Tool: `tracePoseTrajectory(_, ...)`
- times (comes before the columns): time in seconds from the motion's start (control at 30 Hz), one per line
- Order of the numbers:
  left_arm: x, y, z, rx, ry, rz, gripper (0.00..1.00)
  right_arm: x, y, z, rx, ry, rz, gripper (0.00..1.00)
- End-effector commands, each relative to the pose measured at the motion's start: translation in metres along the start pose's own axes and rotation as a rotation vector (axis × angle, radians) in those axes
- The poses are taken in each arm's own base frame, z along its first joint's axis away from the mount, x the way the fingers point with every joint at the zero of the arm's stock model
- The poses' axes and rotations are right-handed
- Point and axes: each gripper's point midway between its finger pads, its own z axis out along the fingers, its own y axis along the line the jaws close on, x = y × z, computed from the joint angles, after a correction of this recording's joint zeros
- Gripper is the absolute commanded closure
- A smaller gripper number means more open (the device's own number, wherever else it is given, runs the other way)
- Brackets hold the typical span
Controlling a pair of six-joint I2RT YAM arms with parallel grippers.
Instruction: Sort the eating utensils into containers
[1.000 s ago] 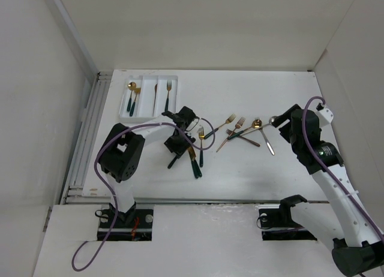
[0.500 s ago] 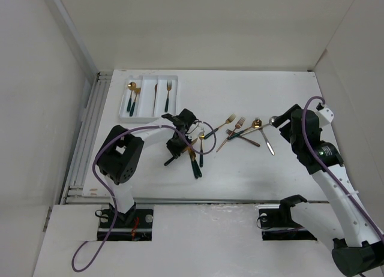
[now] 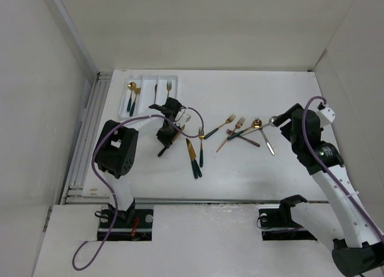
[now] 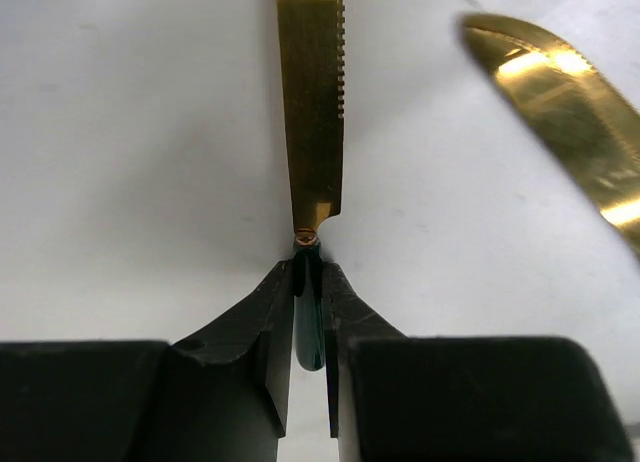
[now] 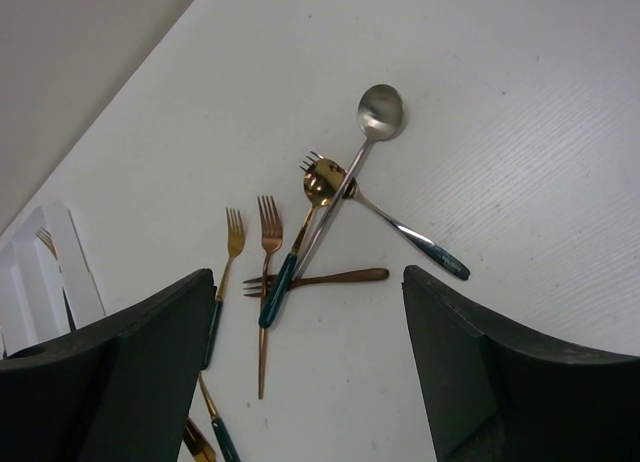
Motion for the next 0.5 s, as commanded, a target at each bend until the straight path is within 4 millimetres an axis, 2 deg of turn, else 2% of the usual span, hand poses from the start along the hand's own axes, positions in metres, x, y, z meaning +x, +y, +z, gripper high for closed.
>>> tracePoseTrajectory(0.0,-0.022,0.017,-0.016,-0.054,-0.067,-0.011,1.00,-0.013,0.014,0.003,-0.038,-0.050,0.014,0.19)
tracePoseTrajectory(0.03,-0.029,0.019,-0.024,-0.060,-0.098,0.000,1.00,-0.012,0.016,0.006,-0.036,-0.049,0.003,0.19)
tracePoseTrajectory(0.13,-0.038,0.021,-0.035,-0.057,-0.144,-0.008,1.00,-0.016,0.020,0.010,-0.034,-0.062,-0.001,0.19)
tracePoseTrajectory(0.27,-0.063,0.020,-0.052,-0.021,-0.217,-0.010,1.00,-0.015,0.023,0.015,-0.036,-0.065,-0.022,0.19)
tracePoseTrajectory(0.4,-0.095,0.035,-0.082,0.020,-0.323,-0.093,1.00,-0.021,0.035,0.023,-0.052,-0.081,-0.028,0.19)
tracePoseTrajectory(0.43,-0.112,0.043,-0.100,0.015,-0.385,-0.113,1.00,-0.016,0.036,0.029,-0.041,-0.071,-0.047,0.19)
tracePoseTrajectory(0.47,-0.115,0.056,-0.100,0.027,-0.386,-0.171,1.00,-0.022,0.045,0.030,-0.064,-0.081,-0.047,0.19)
